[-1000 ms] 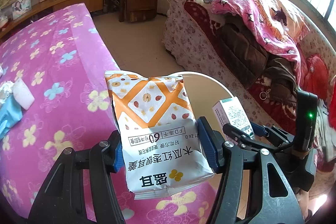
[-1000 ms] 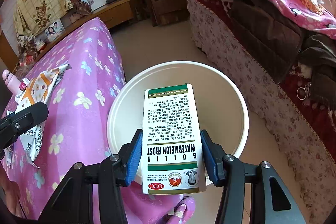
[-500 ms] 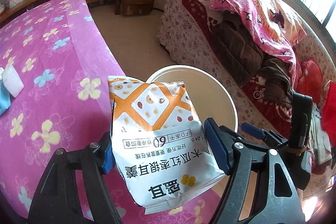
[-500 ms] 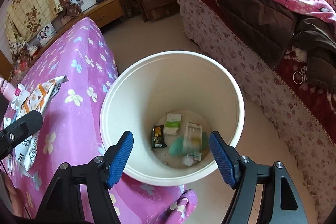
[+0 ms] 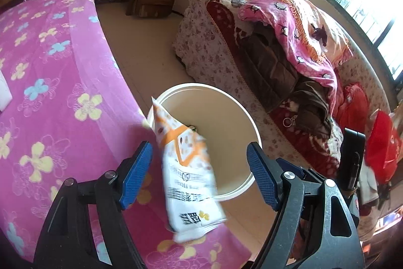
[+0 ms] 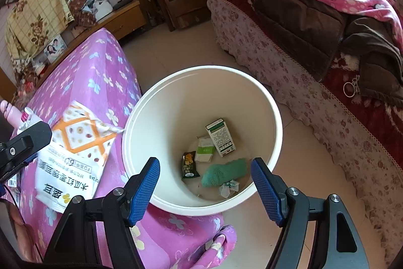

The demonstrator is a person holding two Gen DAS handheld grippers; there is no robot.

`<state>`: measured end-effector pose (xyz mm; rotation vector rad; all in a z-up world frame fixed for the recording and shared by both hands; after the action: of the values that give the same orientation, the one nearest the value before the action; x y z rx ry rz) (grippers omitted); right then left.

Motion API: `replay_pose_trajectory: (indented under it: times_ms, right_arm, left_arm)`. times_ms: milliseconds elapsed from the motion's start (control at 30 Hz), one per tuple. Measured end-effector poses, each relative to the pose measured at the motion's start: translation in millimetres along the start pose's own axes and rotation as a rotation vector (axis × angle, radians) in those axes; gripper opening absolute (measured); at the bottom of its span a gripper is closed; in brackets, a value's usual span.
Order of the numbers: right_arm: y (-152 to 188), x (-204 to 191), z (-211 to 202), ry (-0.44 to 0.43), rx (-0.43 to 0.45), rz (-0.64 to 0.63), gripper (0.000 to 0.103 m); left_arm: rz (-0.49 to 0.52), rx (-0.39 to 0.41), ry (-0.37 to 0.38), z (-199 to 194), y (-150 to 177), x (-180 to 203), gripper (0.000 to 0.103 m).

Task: Collect trash
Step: 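Open the right tool over the bucket while the left tool drops the wrapper in, then move both open tools back over the remaining trash on the table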

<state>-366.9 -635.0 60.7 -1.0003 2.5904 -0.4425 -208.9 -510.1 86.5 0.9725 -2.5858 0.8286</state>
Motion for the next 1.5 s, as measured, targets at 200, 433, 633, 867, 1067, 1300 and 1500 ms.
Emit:
replay_pose_trajectory:
  times_ms: [200, 433, 633, 867, 1067, 1300, 1500]
  right_arm:
    - [1, 5, -4, -0.006, 0.005, 0.016, 0.072]
    - [7, -11, -4, -0.020, -0.004, -0.016, 0.073]
    - [12, -42, -12, -0.035, 0.003, -0.071, 0.073]
    - [18, -87, -27, -0.054, 0.027, -0.145, 0.073]
    - [28, -137, -33, -0.088, 0.033, -0.216, 0.074]
    - [46, -198, -31, -0.131, 0.015, -0.307, 0.075]
    - [61, -250, -25, -0.168, -0.012, -0.397, 0.075]
  left_arm:
    - [-0.001, -0.006, -0.020, 0, 3, -1, 0.077]
    - [0.028, 0.035, -0.149, -16, 14, -6, 0.077]
    - [0.019, 0.069, -0.231, -39, 28, -23, 0.077]
    - [-0.049, 0.102, -0.312, -76, 49, -59, 0.077]
    - [-0.115, 0.136, -0.361, -114, 70, -93, 0.077]
    - [-0.192, 0.161, -0.420, -164, 103, -140, 0.077]
    - [-0.245, 0.175, -0.511, -203, 134, -185, 0.077]
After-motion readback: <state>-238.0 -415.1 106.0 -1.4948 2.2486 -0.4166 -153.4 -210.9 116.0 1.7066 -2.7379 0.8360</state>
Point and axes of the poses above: each gripper's, at about its wrist camera, not at the fingertips, and z roughly the way its jaws point, x to its right, y to its underside, the point moved 1 cm from there along z, roughly the way its jaws point, and after that the axes turned 10 degrees about -x, right-handed, at the moved point
